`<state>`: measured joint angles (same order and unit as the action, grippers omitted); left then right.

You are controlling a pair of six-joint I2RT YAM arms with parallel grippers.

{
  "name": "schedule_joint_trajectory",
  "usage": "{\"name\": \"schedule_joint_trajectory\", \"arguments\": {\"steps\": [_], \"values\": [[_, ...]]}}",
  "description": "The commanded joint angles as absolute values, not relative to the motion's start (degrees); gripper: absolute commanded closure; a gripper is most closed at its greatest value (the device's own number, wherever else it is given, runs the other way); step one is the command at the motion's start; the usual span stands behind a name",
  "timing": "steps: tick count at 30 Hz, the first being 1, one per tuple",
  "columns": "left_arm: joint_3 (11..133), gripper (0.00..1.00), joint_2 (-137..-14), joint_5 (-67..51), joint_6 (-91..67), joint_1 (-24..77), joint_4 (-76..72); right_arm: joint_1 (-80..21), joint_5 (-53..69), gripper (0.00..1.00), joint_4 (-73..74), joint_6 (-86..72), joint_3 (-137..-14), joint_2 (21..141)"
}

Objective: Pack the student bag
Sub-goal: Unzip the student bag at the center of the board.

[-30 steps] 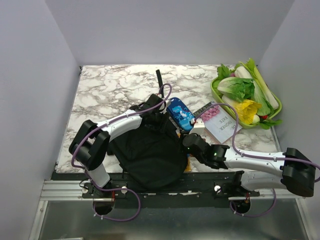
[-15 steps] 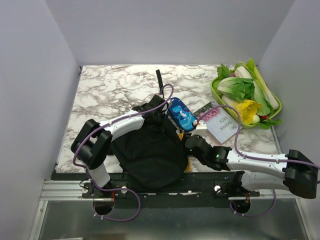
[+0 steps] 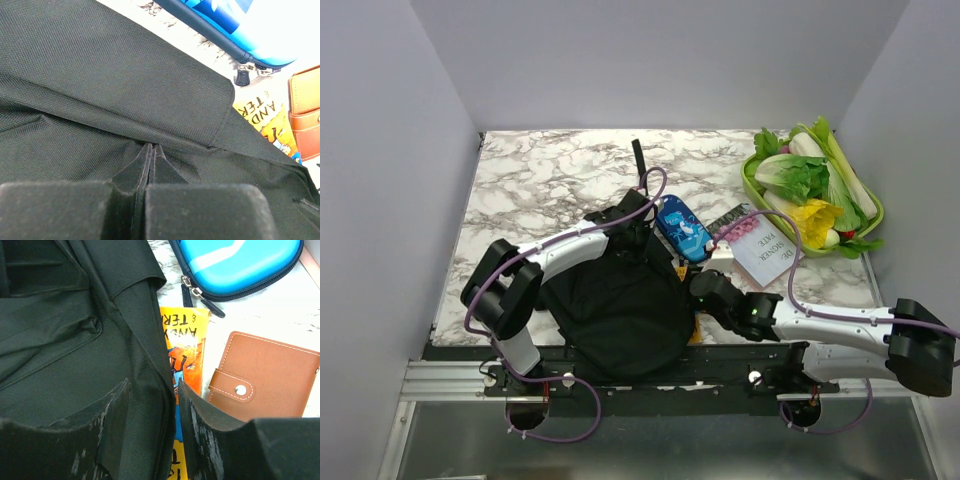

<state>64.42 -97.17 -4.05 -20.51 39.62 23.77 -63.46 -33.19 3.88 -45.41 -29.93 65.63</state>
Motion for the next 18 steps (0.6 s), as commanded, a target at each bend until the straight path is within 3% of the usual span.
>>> {"name": "schedule_joint_trajectory", "arguments": {"steps": [1, 18], "values": [[67.06, 1.00, -94.40, -1.67, -18.55, 39.99, 29.17, -63.37, -35.33, 0.49, 2.20, -44.74, -30.85, 67.06], [65.75, 1.00, -85.26, 0.70, -12.49, 38.67, 36.12, -58.98, -31.73, 0.53, -4.91, -36.13, -38.75, 75.67]]}}
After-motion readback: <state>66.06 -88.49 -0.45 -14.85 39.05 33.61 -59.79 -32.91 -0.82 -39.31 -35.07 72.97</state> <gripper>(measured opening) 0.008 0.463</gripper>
